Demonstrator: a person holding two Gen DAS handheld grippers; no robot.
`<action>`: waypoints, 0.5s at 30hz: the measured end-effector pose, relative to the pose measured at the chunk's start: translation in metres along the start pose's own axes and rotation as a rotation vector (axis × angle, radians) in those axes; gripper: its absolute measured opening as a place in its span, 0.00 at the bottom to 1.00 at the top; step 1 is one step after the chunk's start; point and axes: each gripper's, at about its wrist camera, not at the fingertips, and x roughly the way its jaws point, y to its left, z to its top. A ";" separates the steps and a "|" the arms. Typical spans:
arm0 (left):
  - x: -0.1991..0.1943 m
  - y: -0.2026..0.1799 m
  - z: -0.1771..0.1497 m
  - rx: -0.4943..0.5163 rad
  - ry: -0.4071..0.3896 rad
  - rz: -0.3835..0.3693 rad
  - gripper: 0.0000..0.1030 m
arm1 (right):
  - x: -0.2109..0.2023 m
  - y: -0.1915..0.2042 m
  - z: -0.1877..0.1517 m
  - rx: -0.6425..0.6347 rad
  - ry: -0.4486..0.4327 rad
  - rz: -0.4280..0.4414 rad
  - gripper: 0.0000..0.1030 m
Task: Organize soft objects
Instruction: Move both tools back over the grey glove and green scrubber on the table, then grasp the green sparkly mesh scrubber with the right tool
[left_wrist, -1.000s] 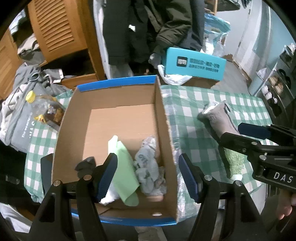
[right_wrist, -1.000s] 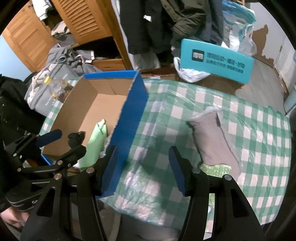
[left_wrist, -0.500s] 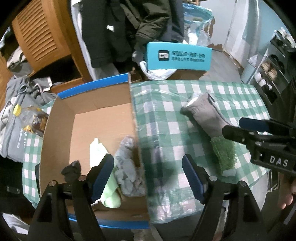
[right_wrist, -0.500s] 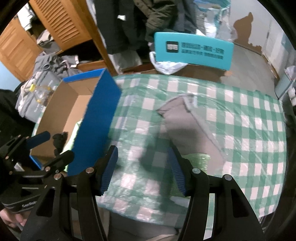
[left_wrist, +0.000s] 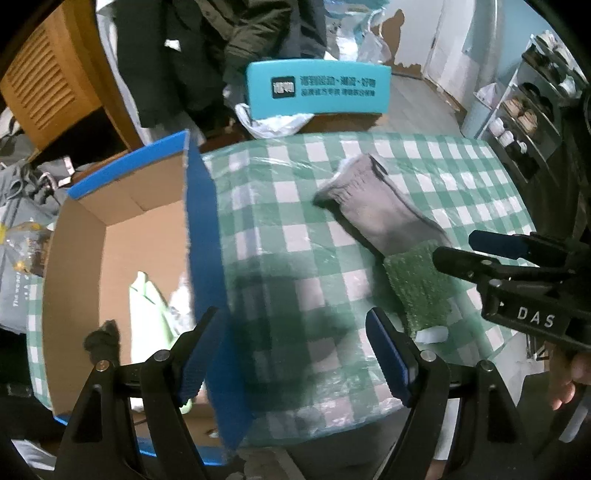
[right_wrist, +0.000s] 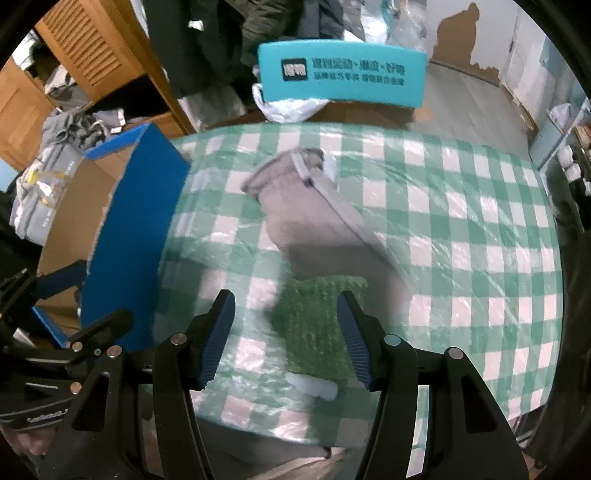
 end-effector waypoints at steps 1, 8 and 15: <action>0.003 -0.003 0.000 0.004 0.007 -0.001 0.78 | 0.002 -0.003 -0.002 0.004 0.006 -0.004 0.55; 0.028 -0.014 -0.001 -0.004 0.061 -0.012 0.78 | 0.022 -0.019 -0.013 0.024 0.051 -0.017 0.55; 0.047 -0.024 -0.002 0.006 0.099 -0.022 0.78 | 0.049 -0.028 -0.020 0.038 0.107 -0.028 0.55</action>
